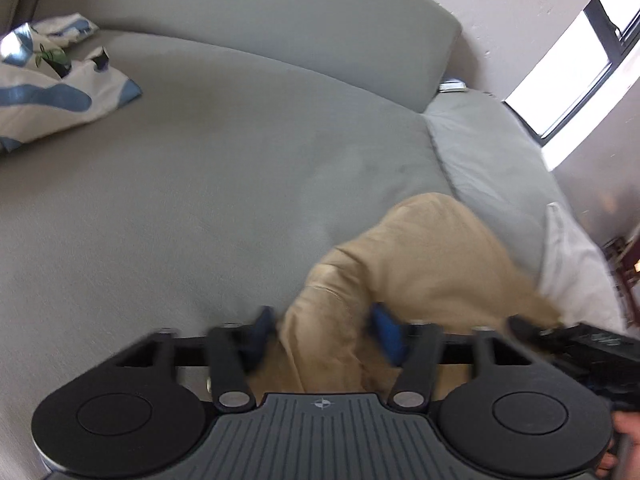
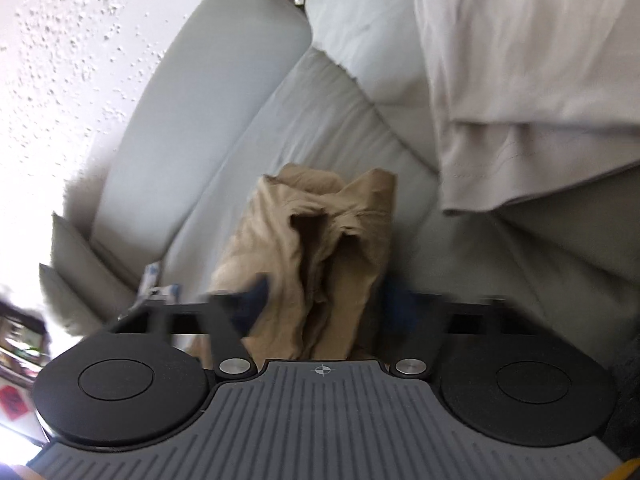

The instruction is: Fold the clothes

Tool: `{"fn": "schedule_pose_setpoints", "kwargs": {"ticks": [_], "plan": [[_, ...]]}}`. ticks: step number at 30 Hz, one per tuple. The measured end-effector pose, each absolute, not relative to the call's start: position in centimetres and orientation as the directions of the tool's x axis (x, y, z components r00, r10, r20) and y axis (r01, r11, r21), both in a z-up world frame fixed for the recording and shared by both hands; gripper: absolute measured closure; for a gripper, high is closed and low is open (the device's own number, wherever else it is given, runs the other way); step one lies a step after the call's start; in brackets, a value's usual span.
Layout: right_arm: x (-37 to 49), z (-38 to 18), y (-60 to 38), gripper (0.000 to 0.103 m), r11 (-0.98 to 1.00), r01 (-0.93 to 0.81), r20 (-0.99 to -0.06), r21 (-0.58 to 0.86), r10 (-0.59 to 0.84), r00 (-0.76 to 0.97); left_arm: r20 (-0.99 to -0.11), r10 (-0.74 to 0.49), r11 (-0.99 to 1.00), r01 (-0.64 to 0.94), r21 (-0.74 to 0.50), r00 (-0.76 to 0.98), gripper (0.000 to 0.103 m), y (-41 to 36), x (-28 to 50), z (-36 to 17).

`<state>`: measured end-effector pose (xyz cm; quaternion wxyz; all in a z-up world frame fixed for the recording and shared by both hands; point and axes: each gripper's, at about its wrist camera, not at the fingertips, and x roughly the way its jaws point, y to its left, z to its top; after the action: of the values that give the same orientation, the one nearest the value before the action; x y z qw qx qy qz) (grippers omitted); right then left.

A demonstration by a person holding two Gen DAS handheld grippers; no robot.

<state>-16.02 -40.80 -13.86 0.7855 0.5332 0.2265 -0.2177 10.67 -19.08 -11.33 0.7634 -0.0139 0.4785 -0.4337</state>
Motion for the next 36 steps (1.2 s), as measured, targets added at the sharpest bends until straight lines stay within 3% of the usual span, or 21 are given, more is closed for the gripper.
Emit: {"fn": "schedule_pose_setpoints", "kwargs": {"ticks": [2,5,12,16,21,29,31,32,33,34,35,36], "plan": [[-16.9,-13.6,-41.4,0.089,0.326,0.572,-0.579,0.753,-0.087,0.811,-0.715,-0.666,0.619,0.691,-0.373,0.211,0.081,-19.0,9.2,-9.7],[-16.6,-10.3,-40.4,0.091,0.457,0.556,-0.575,0.694,-0.112,0.811,-0.701,-0.655,0.628,0.718,-0.299,0.282,0.087,-18.8,6.6,-7.0],[-20.3,-1.5,-41.1,0.092,0.58,0.512,-0.484,0.634,-0.219,0.847,-0.615,-0.738,0.564,0.755,-0.334,0.279,0.088,-21.3,0.5,0.7],[-24.6,3.1,-44.4,0.092,0.556,0.57,-0.484,0.605,-0.311,0.818,-0.596,-0.787,0.49,0.75,-0.445,0.16,0.088,-25.9,-2.8,2.7],[-29.4,7.3,-48.9,0.092,0.539,0.679,-0.487,0.499,-0.474,0.734,-0.551,-0.834,0.386,0.735,-0.557,0.021,0.087,-32.2,-6.6,1.8],[-28.8,4.8,-56.7,0.092,0.511,0.793,-0.529,0.332,-0.595,0.605,-0.576,-0.814,0.412,0.767,-0.491,0.069,0.087,-41.3,-10.1,-2.1],[-28.0,2.7,-59.1,0.089,0.502,0.806,-0.551,0.312,-0.596,0.584,-0.601,-0.793,0.442,0.775,-0.451,0.103,0.082,-43.4,-9.9,-3.7],[-27.5,1.6,-60.4,0.086,0.497,0.813,-0.563,0.303,-0.595,0.574,-0.638,-0.761,0.464,0.786,-0.408,0.119,0.073,-44.6,-9.6,-4.9],[-27.2,0.0,-61.7,0.073,0.469,0.832,-0.607,0.296,-0.58,0.543,-0.673,-0.728,0.485,0.79,-0.376,0.127,0.056,-45.4,-9.2,-6.1],[-26.9,-1.7,-63.1,0.048,0.435,0.853,-0.657,0.287,-0.559,0.506,-0.688,-0.713,0.498,0.788,-0.362,0.134,0.044,-45.4,-8.9,-6.6],[-26.6,-3.4,-64.5,0.039,0.402,0.874,-0.705,0.275,-0.534,0.467,-0.69,-0.71,0.505,0.785,-0.357,0.143,0.028,-44.9,-8.6,-6.4],[-26.9,-4.5,-65.2,0.031,0.36,0.883,-0.723,0.301,-0.518,0.457,-0.692,-0.706,0.513,0.783,-0.352,0.151,0.021,-44.4,-8.3,-6.3]]}}
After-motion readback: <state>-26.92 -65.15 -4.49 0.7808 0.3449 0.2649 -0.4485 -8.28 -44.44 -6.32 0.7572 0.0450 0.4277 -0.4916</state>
